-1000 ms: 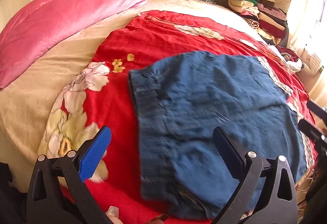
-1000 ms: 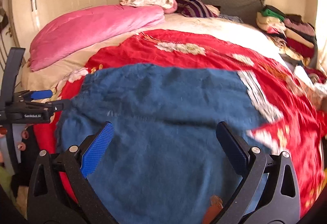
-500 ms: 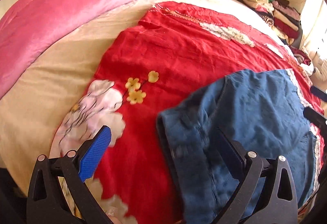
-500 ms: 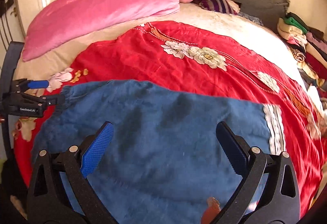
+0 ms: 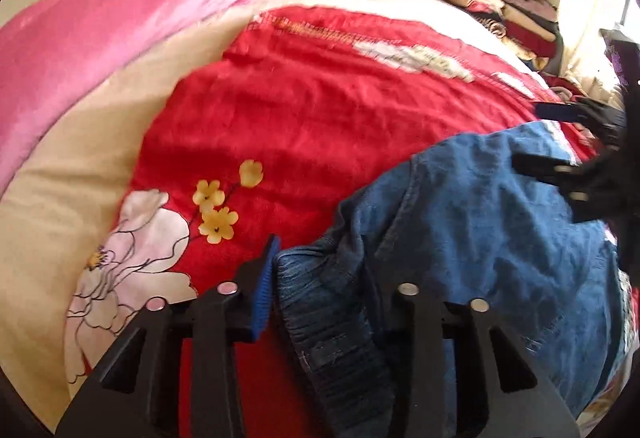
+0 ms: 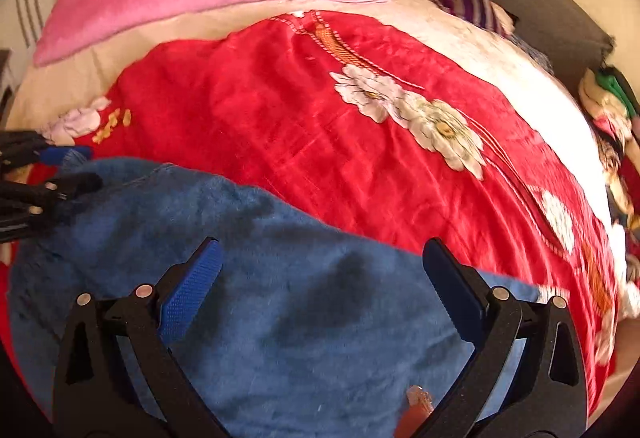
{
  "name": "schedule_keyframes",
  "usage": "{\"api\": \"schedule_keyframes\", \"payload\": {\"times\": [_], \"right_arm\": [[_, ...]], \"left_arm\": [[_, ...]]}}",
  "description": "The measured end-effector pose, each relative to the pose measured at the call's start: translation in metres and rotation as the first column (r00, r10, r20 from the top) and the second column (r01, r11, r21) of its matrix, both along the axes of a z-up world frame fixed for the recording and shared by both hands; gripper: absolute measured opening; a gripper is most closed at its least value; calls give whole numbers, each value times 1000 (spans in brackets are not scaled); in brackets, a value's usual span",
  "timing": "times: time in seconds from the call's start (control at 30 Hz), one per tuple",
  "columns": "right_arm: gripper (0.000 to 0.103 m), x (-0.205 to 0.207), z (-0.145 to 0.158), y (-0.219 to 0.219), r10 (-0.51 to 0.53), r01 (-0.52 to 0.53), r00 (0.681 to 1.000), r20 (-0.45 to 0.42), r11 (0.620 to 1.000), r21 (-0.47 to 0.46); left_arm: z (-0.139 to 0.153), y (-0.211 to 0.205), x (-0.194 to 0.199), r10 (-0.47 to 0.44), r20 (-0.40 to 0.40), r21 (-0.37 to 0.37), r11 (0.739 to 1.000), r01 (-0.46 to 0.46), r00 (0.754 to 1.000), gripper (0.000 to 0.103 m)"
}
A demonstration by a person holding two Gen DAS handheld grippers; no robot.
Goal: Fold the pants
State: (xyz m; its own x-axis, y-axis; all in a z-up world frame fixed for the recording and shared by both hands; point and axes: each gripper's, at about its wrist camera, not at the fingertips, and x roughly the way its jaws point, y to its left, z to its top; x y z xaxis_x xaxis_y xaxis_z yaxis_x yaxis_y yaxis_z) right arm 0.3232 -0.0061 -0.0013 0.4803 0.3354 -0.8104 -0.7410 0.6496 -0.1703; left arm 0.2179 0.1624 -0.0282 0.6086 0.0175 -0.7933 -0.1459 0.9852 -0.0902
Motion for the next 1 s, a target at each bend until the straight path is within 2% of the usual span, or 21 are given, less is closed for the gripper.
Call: {"api": "schedule_keyframes", "payload": {"times": [0.13,0.23,0.3,0.33,0.37,0.4,0.43,0.53,0.63,0.7,0.83,1.0], "right_arm": [[95,1,-8,18,100,-98,995,30,993,-67],[94,-5,-12,30,188,-181,980,61,978,-105],[82,-9,-16,38,233,-221,970,77,967,-130],[66,-12,-18,43,259,-248,964,66,958,-145],[40,-15,-21,46,276,-266,960,47,952,-152],[26,-19,-23,48,294,-288,956,20,946,-152],[8,-25,-23,49,313,-311,950,-4,941,-132],[2,-38,-13,36,281,-278,959,24,956,-91],[2,-50,12,3,209,-210,977,34,977,38],[2,-66,29,-22,175,-179,983,46,978,109],[2,-108,51,-59,155,-167,985,82,972,167],[2,-163,60,-87,172,-191,978,113,964,184]], "left_arm": [[25,-8,-23,-31,99,6,1000,31,995,33],[33,-14,-37,-58,133,8,998,57,989,33],[36,-19,-45,-75,144,18,997,73,987,33],[37,-22,-47,-87,144,21,996,84,986,33],[36,-23,-50,-89,144,21,996,87,986,33],[36,-23,-50,-84,142,25,996,81,986,32],[35,-23,-51,-77,138,35,997,73,987,32],[35,-18,-54,-58,143,50,997,51,988,32],[39,-17,-59,-62,156,43,997,56,986,33],[43,-21,-64,-78,170,45,996,72,982,33],[54,-38,-83,-131,213,61,991,120,968,33],[60,-52,-115,-175,241,67,984,164,955,33]]}}
